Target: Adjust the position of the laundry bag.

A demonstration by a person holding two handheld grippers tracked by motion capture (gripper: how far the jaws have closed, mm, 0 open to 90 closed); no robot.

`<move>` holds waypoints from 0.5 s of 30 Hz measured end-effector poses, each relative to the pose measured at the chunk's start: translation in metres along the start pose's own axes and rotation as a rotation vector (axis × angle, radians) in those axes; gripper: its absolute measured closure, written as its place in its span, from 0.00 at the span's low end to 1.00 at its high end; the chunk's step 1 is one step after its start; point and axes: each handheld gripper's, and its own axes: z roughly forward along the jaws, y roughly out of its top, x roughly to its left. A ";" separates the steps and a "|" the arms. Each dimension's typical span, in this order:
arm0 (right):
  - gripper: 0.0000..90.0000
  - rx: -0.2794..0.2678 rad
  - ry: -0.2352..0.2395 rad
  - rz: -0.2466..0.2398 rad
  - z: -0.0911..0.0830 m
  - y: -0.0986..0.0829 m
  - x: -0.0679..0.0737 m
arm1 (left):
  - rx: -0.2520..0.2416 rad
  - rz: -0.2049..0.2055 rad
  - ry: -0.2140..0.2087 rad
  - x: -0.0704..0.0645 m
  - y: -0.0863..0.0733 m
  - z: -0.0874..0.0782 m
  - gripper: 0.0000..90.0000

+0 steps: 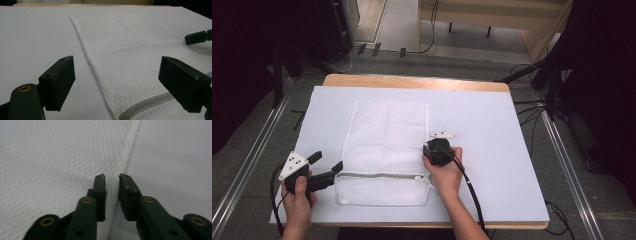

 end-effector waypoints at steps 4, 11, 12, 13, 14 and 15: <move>1.00 0.010 0.035 0.000 -0.001 0.000 -0.003 | 0.008 0.012 -0.004 -0.003 0.000 0.001 0.16; 1.00 -0.006 0.049 -0.012 -0.008 -0.001 -0.010 | 0.015 0.017 -0.008 -0.005 -0.001 0.003 0.16; 1.00 -0.006 0.048 -0.014 -0.010 -0.001 -0.011 | 0.016 0.017 -0.007 -0.005 -0.001 0.003 0.16; 1.00 -0.007 0.043 -0.021 -0.012 -0.001 -0.014 | 0.016 0.017 -0.007 -0.005 -0.001 0.003 0.16; 1.00 -0.006 0.036 -0.022 -0.014 -0.001 -0.017 | 0.016 0.016 -0.006 -0.005 -0.001 0.003 0.16; 1.00 -0.005 0.031 -0.029 -0.016 -0.001 -0.021 | 0.015 0.016 -0.008 -0.005 -0.001 0.003 0.16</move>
